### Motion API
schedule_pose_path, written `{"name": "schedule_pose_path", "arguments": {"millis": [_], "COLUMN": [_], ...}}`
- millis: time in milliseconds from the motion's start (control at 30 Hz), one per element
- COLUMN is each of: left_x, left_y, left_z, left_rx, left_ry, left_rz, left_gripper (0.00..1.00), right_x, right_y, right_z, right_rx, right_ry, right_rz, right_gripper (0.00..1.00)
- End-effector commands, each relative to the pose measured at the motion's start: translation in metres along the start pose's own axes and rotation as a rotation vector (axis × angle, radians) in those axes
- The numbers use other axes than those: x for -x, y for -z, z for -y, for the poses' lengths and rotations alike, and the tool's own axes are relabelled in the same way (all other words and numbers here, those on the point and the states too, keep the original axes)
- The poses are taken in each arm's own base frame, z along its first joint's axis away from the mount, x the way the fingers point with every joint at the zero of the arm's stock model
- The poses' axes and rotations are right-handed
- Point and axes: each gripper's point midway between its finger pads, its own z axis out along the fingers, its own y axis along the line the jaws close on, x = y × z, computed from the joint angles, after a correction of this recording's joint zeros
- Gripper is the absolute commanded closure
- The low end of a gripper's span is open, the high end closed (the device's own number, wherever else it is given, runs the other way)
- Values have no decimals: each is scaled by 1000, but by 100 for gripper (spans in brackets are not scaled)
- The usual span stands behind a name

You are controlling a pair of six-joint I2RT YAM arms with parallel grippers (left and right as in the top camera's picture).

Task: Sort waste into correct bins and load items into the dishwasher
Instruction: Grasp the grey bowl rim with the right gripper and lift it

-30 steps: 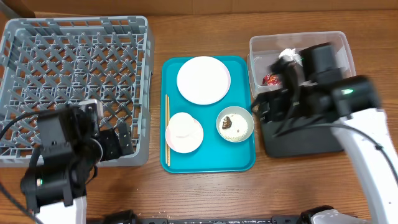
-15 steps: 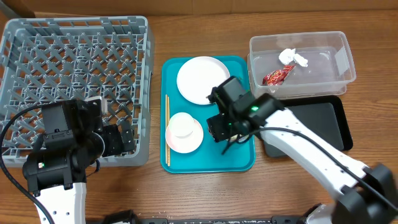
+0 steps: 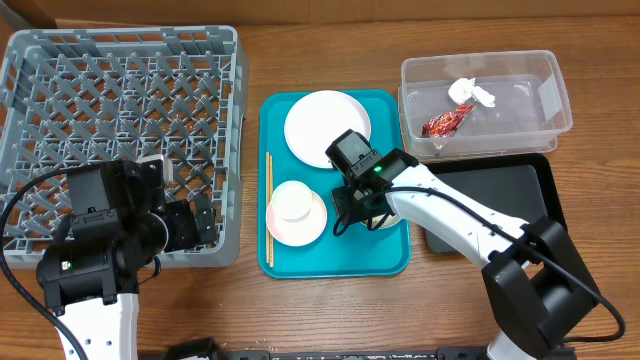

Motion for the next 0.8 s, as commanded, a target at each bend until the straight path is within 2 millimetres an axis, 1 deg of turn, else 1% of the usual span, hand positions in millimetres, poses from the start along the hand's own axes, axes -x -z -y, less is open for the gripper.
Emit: {"name": "schedule_pose_path", "arguments": {"millis": [0,100,233,267,367,467,533,633,700,767], "left_x": [5,4,5,5,5,5,5,5,4,4], "left_y": [5,5,5,5,5,5,5,5,5,5], "left_z": [4,4,4,4,4,4,4,4,4,4], "left_rx": [-18,-18,-18,-18,-18,-18,-18,-18,-18,-18], "left_ry": [-26,-26,-26,-26,-26,-26,-26,-26,-26,-25], "left_rz": [18,17,18,18,17,18,18,18,17,17], "left_gripper": [0,0,0,0,0,0,0,0,0,0], "right_x": [-8,-11,-18,-19,-17,-14,-10,1,10,20], "right_y": [-10,-14,-19,-18,-18,-14,-6,12,28,48], "right_z": [1,2,4,4,3,2,0,-6,-9,-11], "right_rx": [-2,-4,-4,-4,-1,1,3,18,30,45], "right_ry": [-19,-28,-50,-50,-50,-49,-48,-46,-47,-52], "right_rz": [-32,-36,-52,-56,-50,-45,-38,-4,28,71], "right_gripper": [69,76,77,82,88,96,96,96,96,96]}}
